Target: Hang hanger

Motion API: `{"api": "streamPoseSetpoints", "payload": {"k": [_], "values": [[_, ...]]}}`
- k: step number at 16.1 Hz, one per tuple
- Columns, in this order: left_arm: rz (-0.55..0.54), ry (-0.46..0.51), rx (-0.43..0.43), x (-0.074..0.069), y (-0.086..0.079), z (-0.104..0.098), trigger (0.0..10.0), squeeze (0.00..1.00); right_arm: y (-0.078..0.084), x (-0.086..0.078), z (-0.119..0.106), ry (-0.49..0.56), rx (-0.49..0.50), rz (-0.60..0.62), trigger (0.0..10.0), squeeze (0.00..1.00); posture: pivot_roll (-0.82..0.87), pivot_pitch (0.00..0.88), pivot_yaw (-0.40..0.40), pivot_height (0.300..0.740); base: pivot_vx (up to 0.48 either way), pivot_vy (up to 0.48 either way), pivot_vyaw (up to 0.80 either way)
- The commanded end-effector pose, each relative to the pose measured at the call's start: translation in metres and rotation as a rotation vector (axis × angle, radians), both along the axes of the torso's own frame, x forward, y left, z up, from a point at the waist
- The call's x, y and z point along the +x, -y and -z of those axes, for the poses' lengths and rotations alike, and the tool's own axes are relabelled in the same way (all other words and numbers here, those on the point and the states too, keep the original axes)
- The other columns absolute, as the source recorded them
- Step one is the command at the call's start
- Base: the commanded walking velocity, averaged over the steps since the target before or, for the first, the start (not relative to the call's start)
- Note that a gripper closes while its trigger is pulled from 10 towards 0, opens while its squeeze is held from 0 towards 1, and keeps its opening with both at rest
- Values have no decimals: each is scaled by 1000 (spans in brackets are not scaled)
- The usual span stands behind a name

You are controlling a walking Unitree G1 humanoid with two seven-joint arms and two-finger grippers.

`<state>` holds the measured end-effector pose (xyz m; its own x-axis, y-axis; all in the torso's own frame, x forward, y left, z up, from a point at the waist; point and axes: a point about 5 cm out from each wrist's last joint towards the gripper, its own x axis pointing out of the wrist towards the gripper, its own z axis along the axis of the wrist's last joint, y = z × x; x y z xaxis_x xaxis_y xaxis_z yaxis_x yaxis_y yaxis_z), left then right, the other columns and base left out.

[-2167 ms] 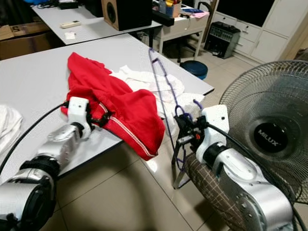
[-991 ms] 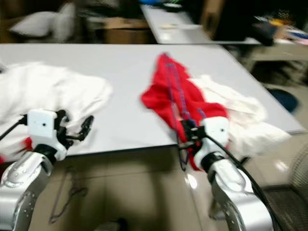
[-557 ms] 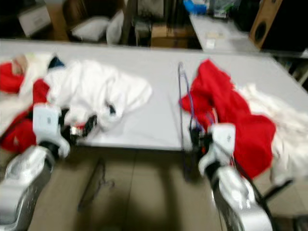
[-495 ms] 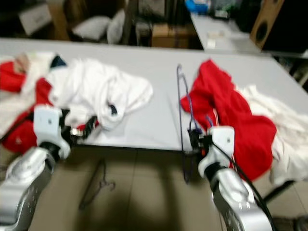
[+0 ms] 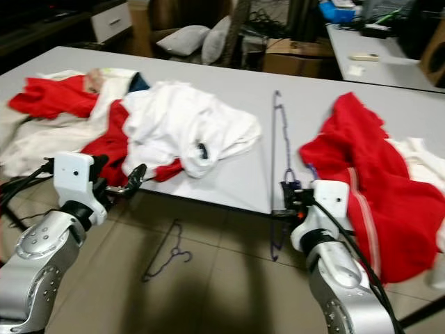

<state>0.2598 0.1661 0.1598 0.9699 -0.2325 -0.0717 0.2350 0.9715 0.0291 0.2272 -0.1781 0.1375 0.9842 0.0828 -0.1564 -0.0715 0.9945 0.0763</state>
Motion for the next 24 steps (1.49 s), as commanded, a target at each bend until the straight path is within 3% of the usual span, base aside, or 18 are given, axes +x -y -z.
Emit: {"api": "streamPoseSetpoints", "payload": {"k": [1,9,17,20,24], "values": [[-15,1,11,0,-5,-2,10000,0,-4,2,-7,33,3,-6,10000,0,-33,0,8,740,0,401,0],[-27,13,33,4,-12,-5,10000,0,-4,3,-8,44,-23,9,10000,0,-31,0,8,740,0,402,0],[-26,18,36,5,-11,-5,10000,0,-7,2,-6,29,-3,-7,10000,0,-36,0,5,740,0,403,-773],[-23,18,35,6,-10,-5,10000,0,-2,1,-7,30,-29,11,10000,0,-38,0,8,740,0,401,0],[-30,45,84,10,-7,-8,10000,0,0,3,-16,84,-30,53,10000,0,-45,0,12,740,0,-240,-800]]}}
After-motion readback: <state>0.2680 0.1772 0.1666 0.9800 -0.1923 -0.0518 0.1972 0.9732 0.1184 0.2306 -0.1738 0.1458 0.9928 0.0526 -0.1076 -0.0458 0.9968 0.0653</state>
